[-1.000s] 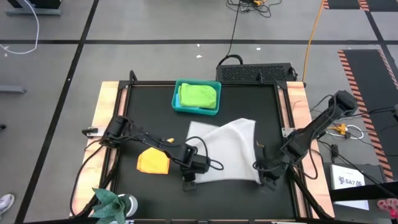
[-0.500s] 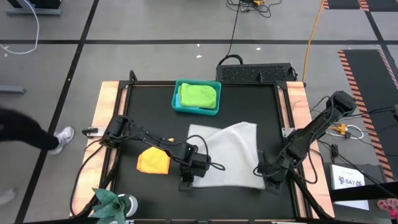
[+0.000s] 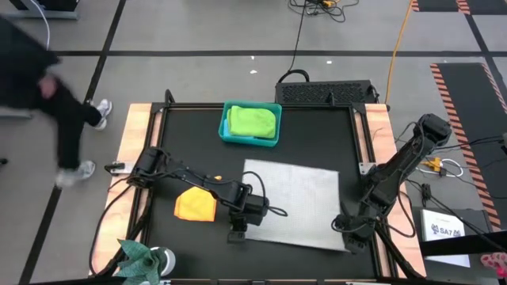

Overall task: Fold microfiber towels
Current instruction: Fold the gray towel

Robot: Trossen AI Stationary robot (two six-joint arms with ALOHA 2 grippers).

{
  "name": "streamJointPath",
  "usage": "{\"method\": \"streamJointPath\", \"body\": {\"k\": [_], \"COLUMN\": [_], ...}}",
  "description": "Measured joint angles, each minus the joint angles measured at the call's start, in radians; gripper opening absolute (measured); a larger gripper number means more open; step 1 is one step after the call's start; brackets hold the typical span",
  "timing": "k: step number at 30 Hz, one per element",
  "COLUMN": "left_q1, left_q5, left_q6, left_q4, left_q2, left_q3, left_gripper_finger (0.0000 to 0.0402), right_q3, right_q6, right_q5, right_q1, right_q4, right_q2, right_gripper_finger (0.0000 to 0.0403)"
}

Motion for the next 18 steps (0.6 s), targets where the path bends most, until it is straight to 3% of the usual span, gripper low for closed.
{"method": "streamJointPath", "body": {"k": [10, 18], "left_q1": [0.004, 0.037], "left_q5": [-0.024, -0.115], "left_q6": [-0.081, -0.144], "left_q4": [0.018, 0.006], "left_q2": [0.000, -0.020], "left_q3": [0.000, 0.006], "left_gripper_finger": [0.0000, 0.0000], "right_q3": [0.000, 0.000], "right_q6": [-0.075, -0.128], "right_q5": [0.030, 0.157], "right_q1": [0.000, -0.003], "right_q4": [-0.052, -0.095], "right_q2": [0.000, 0.000], "right_gripper_finger": [0.0000, 0.0000]}}
